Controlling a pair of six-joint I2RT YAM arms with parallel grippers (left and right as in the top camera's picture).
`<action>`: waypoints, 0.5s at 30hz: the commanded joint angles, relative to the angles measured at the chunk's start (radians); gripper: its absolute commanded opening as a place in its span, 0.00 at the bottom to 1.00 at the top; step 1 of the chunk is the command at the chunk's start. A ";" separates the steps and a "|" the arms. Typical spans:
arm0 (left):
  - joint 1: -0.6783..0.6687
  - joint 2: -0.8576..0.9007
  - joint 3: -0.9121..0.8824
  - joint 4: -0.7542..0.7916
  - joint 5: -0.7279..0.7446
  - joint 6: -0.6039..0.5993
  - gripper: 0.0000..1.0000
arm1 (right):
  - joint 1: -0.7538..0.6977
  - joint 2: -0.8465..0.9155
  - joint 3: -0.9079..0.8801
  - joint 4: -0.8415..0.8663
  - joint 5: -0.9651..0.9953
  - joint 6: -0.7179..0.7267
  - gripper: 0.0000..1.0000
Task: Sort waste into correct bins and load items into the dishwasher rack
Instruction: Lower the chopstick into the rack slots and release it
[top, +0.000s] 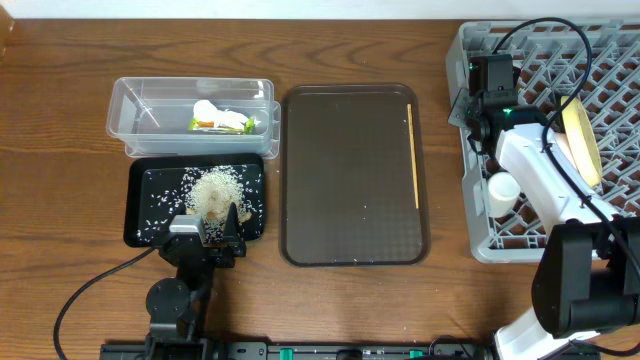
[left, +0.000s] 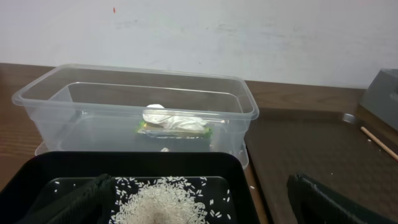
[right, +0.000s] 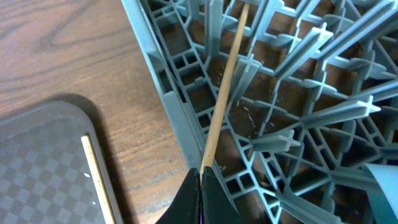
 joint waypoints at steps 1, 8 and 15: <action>0.004 0.000 -0.027 -0.013 0.006 0.010 0.91 | -0.015 -0.019 -0.013 -0.070 0.053 0.002 0.01; 0.004 0.000 -0.027 -0.013 0.006 0.010 0.91 | -0.013 -0.111 -0.013 -0.125 0.050 0.002 0.04; 0.004 0.000 -0.027 -0.013 0.006 0.010 0.90 | -0.013 -0.132 -0.014 -0.159 0.044 0.002 0.47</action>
